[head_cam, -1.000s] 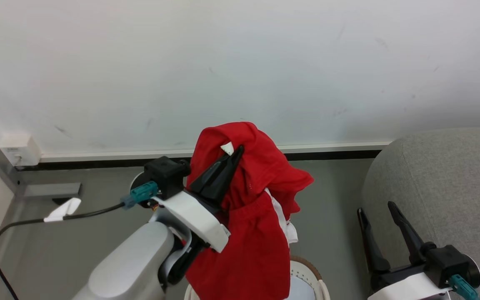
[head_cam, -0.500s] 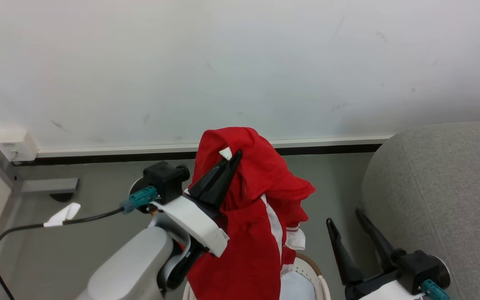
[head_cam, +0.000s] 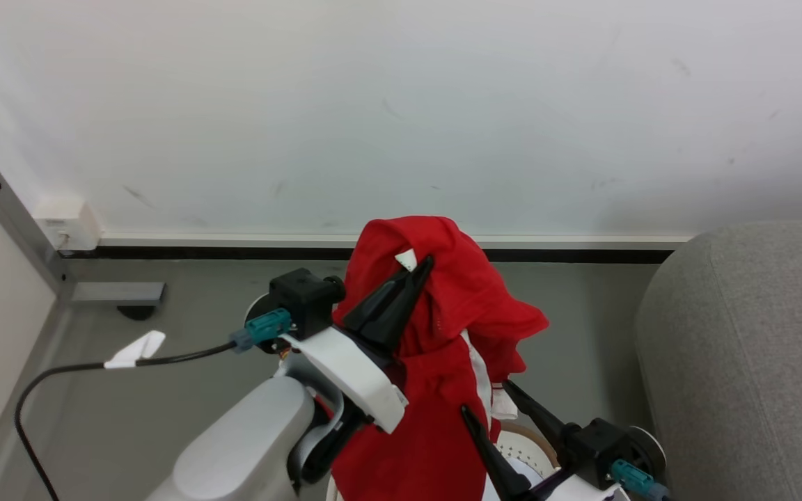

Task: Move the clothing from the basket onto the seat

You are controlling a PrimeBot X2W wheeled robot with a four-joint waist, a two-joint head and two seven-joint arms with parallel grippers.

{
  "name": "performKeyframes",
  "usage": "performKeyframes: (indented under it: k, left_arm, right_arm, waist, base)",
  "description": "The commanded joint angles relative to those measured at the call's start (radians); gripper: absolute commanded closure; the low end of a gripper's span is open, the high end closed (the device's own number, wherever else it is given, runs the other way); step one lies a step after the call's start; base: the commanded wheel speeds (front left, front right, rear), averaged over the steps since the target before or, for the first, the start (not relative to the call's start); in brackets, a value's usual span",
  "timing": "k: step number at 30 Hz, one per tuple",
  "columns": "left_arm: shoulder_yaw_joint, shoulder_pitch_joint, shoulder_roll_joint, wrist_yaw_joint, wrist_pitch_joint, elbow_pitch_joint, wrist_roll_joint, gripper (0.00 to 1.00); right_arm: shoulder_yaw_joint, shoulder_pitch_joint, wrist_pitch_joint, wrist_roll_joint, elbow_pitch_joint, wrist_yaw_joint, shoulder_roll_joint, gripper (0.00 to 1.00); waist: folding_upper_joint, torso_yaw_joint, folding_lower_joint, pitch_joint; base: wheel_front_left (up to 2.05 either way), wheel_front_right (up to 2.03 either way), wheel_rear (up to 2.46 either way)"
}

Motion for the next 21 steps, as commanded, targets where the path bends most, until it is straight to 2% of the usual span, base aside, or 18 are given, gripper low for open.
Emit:
performKeyframes:
  k: [1,5,21]
  left_arm:
    - [-0.008,-0.011,-0.010,-0.007,0.003,0.000,-0.002,1.00]
    - [-0.033,-0.020,-0.034,-0.013,0.010,-0.007,0.004,1.00]
    - [-0.132,-0.014,-0.093,-0.042,0.040,0.005,-0.009,1.00]
  right_arm:
    - [0.021,-0.035,-0.002,0.025,0.032,-0.002,-0.003,0.00]
    - [0.053,-0.090,-0.002,0.041,0.106,-0.002,-0.004,0.00]
    - [0.110,-0.195,-0.002,0.116,0.222,-0.002,-0.003,0.00]
  waist:
    - [0.0000,0.024,0.0000,-0.006]
    - [0.0000,0.061,0.0000,-0.011]
    - [0.0000,0.162,0.0000,-0.028]
  base:
    - [0.00,0.00,0.00]
    - [0.00,0.00,0.00]
    - [0.00,0.00,0.00]
